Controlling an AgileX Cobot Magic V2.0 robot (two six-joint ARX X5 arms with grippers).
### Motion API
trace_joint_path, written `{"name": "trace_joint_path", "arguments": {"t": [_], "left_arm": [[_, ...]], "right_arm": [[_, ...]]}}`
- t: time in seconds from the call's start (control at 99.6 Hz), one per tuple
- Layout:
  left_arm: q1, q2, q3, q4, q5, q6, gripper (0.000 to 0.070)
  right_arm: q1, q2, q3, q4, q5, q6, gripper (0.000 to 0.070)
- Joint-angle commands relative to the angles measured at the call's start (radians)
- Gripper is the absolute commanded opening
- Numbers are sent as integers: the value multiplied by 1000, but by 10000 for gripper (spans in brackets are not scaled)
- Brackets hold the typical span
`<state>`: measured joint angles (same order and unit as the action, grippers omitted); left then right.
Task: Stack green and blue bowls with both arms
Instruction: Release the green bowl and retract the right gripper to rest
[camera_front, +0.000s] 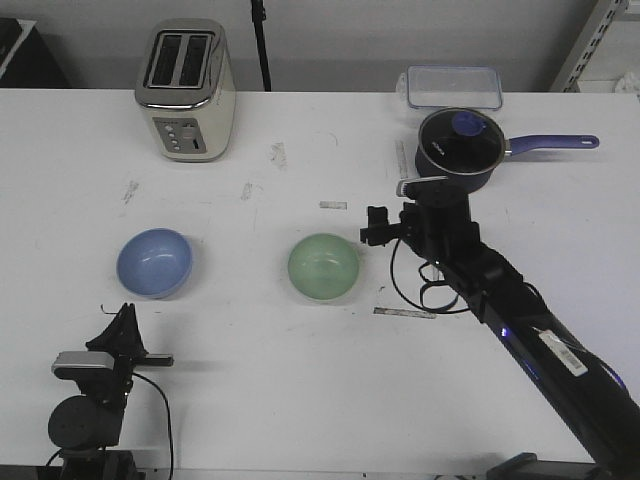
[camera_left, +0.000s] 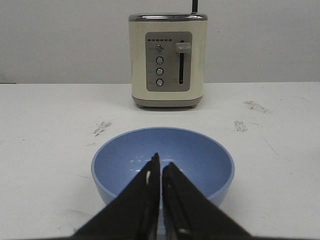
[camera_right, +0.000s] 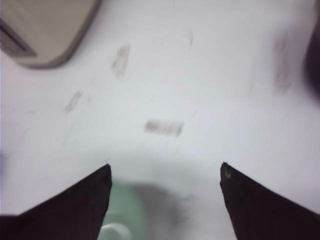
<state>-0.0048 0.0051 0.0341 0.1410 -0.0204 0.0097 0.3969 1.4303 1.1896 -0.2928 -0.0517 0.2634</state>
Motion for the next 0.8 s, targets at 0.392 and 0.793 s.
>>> {"name": "trace_joint_path", "arguments": {"t": [0.392, 0.793], "left_arm": [[1, -2, -22, 11, 2, 2, 2], [1, -2, -22, 11, 1, 2, 2]], "right_arm": [[-312, -332, -426, 367, -2, -372, 36], [-436, -716, -705, 367, 0, -304, 17]]}}
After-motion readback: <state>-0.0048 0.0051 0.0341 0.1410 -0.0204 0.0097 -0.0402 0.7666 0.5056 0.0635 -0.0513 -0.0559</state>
